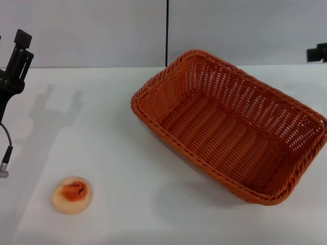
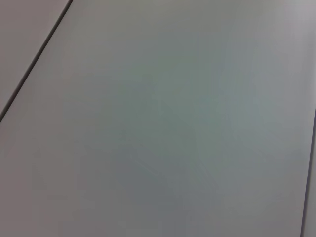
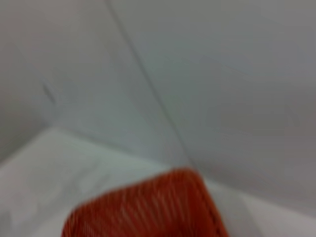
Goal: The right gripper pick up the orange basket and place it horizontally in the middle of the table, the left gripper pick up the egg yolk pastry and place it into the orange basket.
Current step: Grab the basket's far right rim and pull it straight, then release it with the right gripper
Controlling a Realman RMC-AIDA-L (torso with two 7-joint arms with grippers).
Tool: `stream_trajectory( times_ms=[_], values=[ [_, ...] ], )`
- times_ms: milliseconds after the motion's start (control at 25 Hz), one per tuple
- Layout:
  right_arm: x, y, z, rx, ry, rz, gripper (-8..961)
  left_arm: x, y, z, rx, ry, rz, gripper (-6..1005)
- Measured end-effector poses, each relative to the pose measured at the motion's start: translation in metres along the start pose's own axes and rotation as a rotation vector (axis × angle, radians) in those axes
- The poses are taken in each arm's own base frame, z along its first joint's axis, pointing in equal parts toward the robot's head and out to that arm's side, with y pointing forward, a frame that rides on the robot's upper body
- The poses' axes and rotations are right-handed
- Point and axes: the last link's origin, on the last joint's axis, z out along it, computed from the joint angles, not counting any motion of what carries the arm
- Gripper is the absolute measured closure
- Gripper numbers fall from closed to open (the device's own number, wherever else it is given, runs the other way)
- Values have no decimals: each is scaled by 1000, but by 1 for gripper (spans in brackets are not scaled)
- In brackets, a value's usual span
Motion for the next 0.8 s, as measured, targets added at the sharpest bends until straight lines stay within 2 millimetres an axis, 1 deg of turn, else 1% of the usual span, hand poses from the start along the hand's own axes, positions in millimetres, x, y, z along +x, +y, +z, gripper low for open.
stream_trajectory(
  times_ms=[40,80,120,280,400,640,680,800],
  values=[
    [-2,1,4,-1,29,-11,514,0,0,0,0,0,0,215],
    [-5,4,14,-1,80,-33,513,0,0,-2,0,-2,0,215],
    [-5,4,14,-1,80,-33,469,0,0,-2,0,-3,-1,215],
    [-10,8,28,9,159,-68,292,-1,1,-4,-5,-10,-2,215],
    [-12,8,32,17,179,-74,149,-1,1,-5,-5,-12,-2,215],
    [-12,7,42,56,253,-93,151,-2,1,-3,-13,-20,0,215],
    [-10,7,47,61,283,-98,151,-2,1,-3,-15,-19,-1,215],
    [-8,7,52,69,309,-96,152,-2,1,-2,-16,-19,-2,215]
  ],
)
